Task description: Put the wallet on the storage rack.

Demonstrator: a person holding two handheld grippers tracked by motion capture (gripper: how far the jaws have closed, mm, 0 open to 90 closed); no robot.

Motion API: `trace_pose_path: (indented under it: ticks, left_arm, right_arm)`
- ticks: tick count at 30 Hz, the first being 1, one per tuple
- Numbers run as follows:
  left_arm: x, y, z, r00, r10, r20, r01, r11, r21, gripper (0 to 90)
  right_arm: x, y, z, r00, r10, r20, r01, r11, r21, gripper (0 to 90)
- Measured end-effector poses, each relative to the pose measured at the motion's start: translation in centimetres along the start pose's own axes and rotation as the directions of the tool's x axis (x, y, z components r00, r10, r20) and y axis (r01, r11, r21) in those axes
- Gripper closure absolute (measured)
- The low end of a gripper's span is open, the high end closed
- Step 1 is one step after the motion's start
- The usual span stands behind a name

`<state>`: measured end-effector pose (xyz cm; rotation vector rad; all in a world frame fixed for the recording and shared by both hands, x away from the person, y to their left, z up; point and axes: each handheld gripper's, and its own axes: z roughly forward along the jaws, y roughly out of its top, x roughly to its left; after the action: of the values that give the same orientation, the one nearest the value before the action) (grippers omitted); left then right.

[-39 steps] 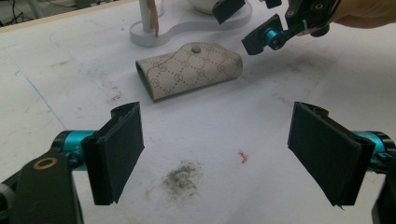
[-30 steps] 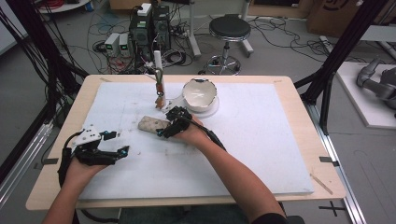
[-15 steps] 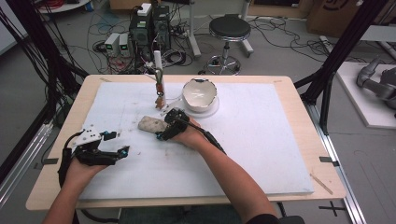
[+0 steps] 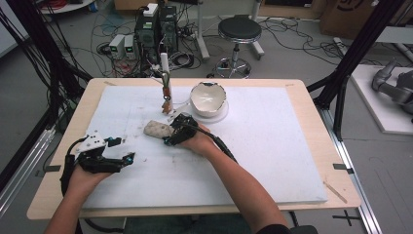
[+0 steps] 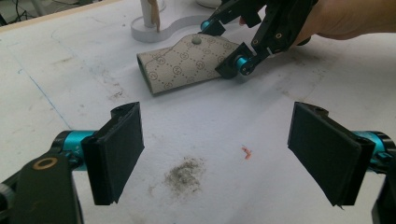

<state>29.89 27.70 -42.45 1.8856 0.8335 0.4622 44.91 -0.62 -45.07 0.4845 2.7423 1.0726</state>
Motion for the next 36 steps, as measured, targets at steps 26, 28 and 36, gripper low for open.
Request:
trace_pose_path:
  ticks: [26, 28, 36]
  left_arm:
    - [-0.2, 0.2, 0.4, 1.0, 0.001, 0.008, -0.001, 1.0, -0.003, 18.3]
    - [-0.3, 0.3, 0.6, 1.0, 0.001, 0.009, -0.001, 1.0, -0.004, 18.2]
    - [-0.4, 0.5, 1.1, 0.9997, 0.008, 0.022, -0.008, 1.0, 0.0, 18.3]
  right_arm:
    - [0.9, 0.3, -8.0, 0.9967, -0.039, 0.071, 0.043, 0.997, -0.064, 36.5]
    - [1.0, 0.3, -8.8, 0.996, -0.041, 0.08, 0.047, 0.996, -0.072, 36.4]
    - [0.4, -0.6, -11.9, 0.9923, -0.017, 0.123, 0.03, 0.994, -0.108, 36.4]
